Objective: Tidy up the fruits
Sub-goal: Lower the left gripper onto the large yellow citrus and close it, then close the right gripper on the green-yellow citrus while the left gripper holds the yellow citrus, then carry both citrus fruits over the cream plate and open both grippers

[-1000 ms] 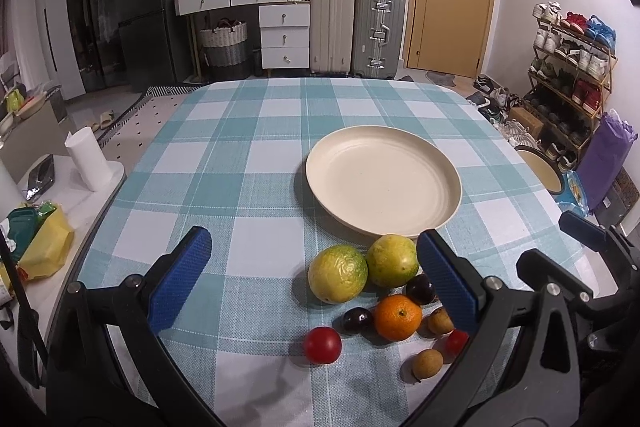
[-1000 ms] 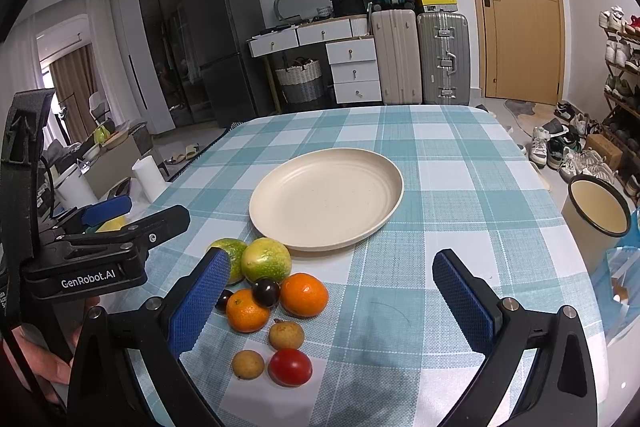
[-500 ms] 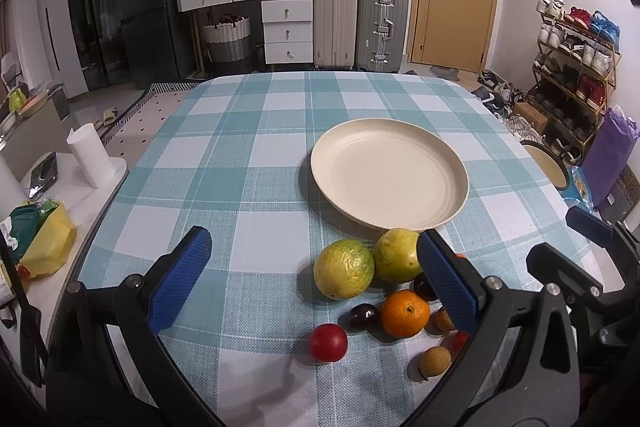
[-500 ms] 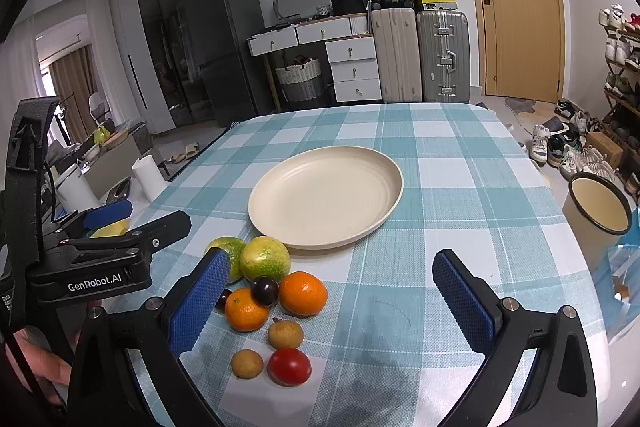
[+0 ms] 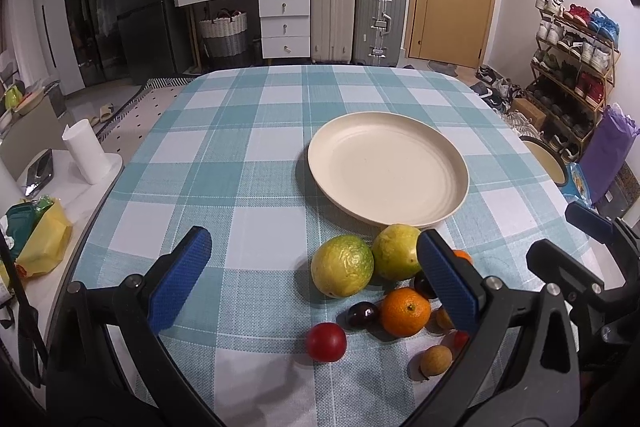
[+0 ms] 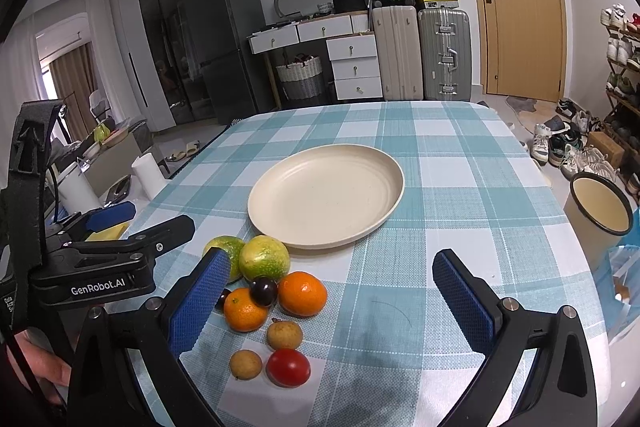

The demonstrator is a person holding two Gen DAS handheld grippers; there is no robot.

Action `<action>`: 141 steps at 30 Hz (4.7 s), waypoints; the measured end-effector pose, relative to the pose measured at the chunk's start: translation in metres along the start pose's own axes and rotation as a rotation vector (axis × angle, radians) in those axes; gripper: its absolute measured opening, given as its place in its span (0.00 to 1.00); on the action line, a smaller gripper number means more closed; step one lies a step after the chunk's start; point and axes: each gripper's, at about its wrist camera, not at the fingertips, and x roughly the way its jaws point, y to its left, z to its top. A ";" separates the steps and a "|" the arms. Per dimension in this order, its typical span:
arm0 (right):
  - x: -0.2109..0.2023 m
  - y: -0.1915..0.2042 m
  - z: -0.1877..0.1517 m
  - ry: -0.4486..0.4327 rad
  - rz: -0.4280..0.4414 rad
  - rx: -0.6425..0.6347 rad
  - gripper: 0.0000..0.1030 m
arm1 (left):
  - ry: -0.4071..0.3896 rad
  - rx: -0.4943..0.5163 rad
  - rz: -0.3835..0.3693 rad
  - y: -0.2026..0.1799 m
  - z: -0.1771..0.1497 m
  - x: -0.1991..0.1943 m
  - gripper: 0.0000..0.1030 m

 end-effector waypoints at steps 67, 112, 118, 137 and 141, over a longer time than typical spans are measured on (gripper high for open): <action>0.068 0.004 0.017 0.169 0.120 0.010 1.00 | 0.303 -0.266 -0.540 0.074 -0.011 0.110 0.44; 0.146 0.070 0.018 0.517 0.118 -0.122 0.48 | 0.261 -0.309 -0.520 0.115 -0.005 0.106 0.44; 0.138 0.068 0.024 0.478 0.145 -0.099 0.48 | 0.257 -0.306 -0.512 0.112 -0.003 0.103 0.44; 0.098 0.022 0.054 0.271 0.281 0.059 0.48 | 0.229 -0.246 -0.515 0.081 0.037 0.089 0.44; 0.097 0.007 0.062 0.246 0.282 0.082 0.48 | 0.227 -0.233 -0.517 0.072 0.050 0.093 0.44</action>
